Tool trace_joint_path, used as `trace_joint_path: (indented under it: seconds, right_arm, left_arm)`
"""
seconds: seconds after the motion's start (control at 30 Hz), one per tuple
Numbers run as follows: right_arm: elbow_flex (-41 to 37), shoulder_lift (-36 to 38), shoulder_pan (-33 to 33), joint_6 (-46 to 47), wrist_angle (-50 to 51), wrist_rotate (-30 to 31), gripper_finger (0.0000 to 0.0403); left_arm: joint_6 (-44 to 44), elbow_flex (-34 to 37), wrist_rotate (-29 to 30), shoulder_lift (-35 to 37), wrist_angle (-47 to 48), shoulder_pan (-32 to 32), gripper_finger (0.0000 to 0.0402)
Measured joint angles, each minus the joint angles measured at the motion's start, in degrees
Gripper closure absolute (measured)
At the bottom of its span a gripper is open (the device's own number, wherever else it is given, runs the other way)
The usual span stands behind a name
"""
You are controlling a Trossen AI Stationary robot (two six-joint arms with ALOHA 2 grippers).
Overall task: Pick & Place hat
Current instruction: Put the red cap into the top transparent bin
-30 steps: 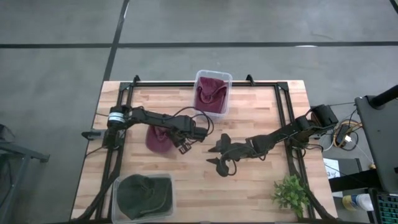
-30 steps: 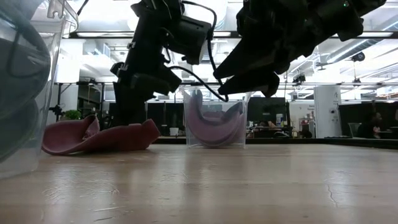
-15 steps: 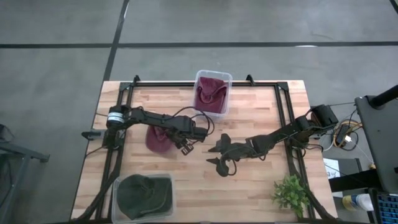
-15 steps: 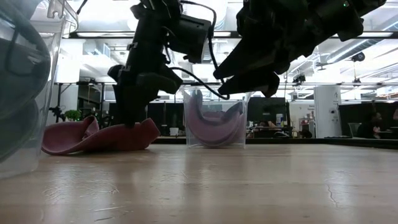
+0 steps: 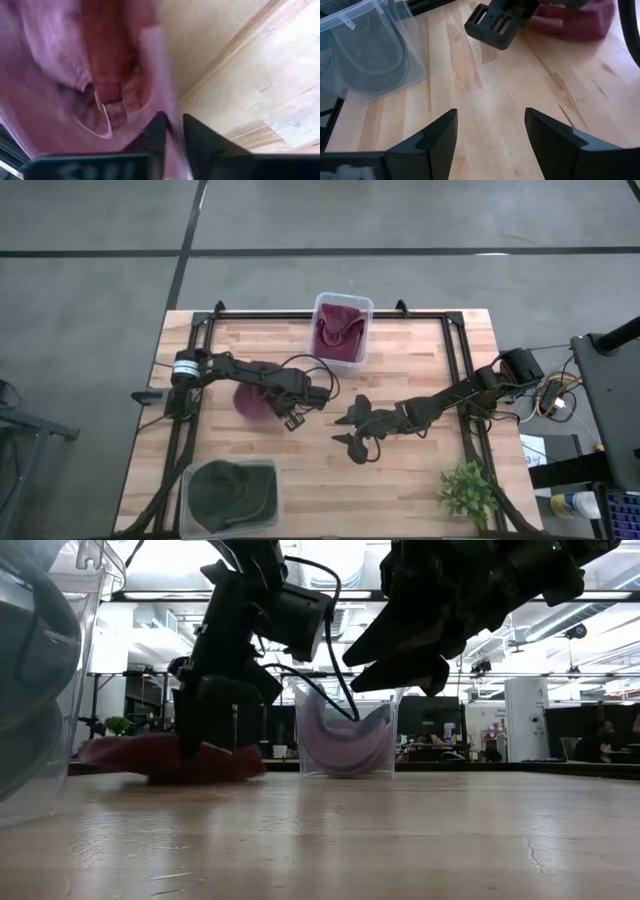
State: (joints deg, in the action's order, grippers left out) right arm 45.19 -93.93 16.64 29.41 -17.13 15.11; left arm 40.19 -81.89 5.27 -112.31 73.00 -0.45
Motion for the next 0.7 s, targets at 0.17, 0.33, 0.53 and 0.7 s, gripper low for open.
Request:
trace_joint_path:
  seconds: [0.17,0.33,0.53,0.7]
  right_arm:
    - [0.00,0.02,0.00,0.15,0.01,0.00,0.0179]
    - [0.00,0.02,0.01,0.15,0.03,-0.02,0.0179]
    - [0.00,0.02,0.00,-0.26,0.11,-0.01,0.0179]
    - [0.00,0.02,0.25,-0.94,0.22,-0.03,0.0179]
  left_arm:
    - [-1.88,-1.65,0.57,0.07,1.26,0.29,0.0390]
    - [-3.44,-5.08,-0.61,0.57,8.81,1.04,0.0395]
    - [-1.42,-9.38,-9.46,4.42,11.09,3.08,0.0395]
    - [1.45,-13.63,-13.07,7.45,9.31,4.07,0.0395]
